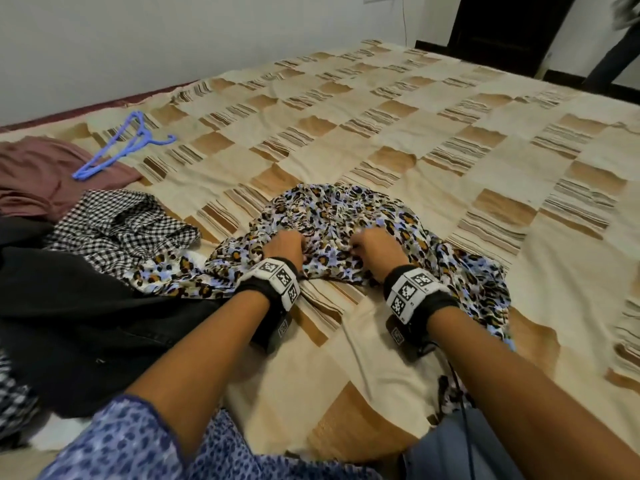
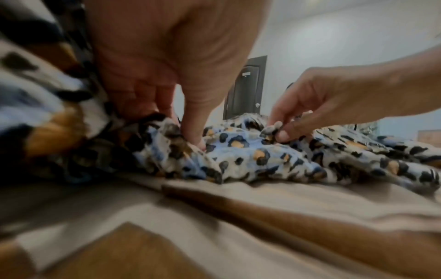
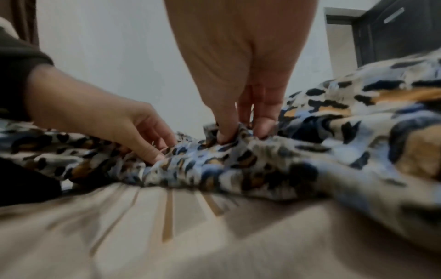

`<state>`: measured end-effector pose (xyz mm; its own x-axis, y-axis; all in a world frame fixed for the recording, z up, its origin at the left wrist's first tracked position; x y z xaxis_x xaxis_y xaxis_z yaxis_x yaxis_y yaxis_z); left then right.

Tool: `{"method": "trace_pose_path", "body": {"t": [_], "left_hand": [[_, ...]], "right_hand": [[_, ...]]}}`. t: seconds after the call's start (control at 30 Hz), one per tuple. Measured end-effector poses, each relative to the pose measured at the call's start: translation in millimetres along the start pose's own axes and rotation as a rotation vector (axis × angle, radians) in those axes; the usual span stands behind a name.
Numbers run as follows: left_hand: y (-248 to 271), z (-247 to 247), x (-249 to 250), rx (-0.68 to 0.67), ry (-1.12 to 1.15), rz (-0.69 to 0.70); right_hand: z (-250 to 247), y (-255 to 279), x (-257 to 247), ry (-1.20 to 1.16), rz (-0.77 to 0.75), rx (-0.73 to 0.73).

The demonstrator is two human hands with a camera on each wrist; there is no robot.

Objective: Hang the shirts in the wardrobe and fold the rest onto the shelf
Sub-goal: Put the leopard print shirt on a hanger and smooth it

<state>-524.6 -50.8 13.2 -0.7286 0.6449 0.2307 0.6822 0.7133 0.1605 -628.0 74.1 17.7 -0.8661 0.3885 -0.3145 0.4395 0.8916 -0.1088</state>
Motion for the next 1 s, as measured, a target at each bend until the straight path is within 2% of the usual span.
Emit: {"method": "trace_pose_path", "body": {"t": [0.07,0.13,0.2,0.23,0.27,0.37,0.4,0.43,0.47,0.53,0.6,0.73,0.8,0.87,0.93,1.0], "left_hand": [[7.4,-12.5,-3.6,0.06,0.117,-0.01],[21.6,-28.0,-7.5,0.125,0.16,0.005],[40.3,-43.5,-11.4,0.158,0.157,0.021],[49.3,-48.0,-13.1,0.11,0.149,0.034],[57.2,-48.1,-14.1,0.0,0.13,0.053],[81.0,-34.5,-12.6,-0.429,0.07,0.088],[85.0,-31.1,-11.5,-0.481,0.077,0.09],[85.5,-29.2,-10.3,-0.469,0.088,0.093],[83.9,-28.9,-8.7,-0.423,0.093,0.094],[80.0,-28.8,-5.7,-0.313,0.098,0.094],[76.3,-23.4,-3.3,-0.245,0.138,0.082],[75.2,5.4,7.5,-0.226,0.25,0.054],[77.9,23.1,13.8,-0.24,0.204,0.046],[80.2,35.6,17.0,-0.208,0.108,0.042],[80.1,39.5,17.2,-0.155,0.081,0.053],[78.8,38.5,14.5,-0.144,0.109,0.049]], "right_hand": [[-21.4,6.6,3.0,-0.169,0.029,0.105],[-51.4,20.4,3.9,-0.268,0.002,0.272],[-76.3,38.5,3.8,-0.335,-0.037,0.326],[-82.8,46.0,3.3,-0.35,-0.054,0.253],[-83.5,52.2,3.7,-0.342,-0.074,0.107],[-61.3,68.5,10.2,-0.208,-0.084,-0.546],[-51.8,73.4,13.1,-0.162,-0.042,-0.721],[-45.3,76.2,14.6,-0.112,-0.002,-0.8],[-42.5,74.1,14.4,-0.074,0.012,-0.778],[-44.8,63.8,9.1,-0.031,0.001,-0.587],[-45.9,54.3,3.6,-0.039,0.021,-0.471],[-32.4,44.1,-5.0,-0.128,0.154,-0.373],[-16.1,46.5,-10.3,-0.13,0.244,-0.379],[5.1,55.6,-15.1,-0.027,0.297,-0.437],[18.2,62.8,-15.8,0.051,0.31,-0.386],[19.8,63.2,-10.2,0.011,0.321,-0.324]]}}
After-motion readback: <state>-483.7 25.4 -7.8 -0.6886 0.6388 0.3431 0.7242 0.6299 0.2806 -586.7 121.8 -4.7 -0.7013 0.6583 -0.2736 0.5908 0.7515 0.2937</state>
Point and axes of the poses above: each hand's wrist, its own y-axis away from the middle knuckle, its own z-axis out of the palm, x = y × z, the point moved 4 cm from there along -y, towards the middle knuckle, and after that the axes turned 3 degrees about -z, right-handed, at the moved point
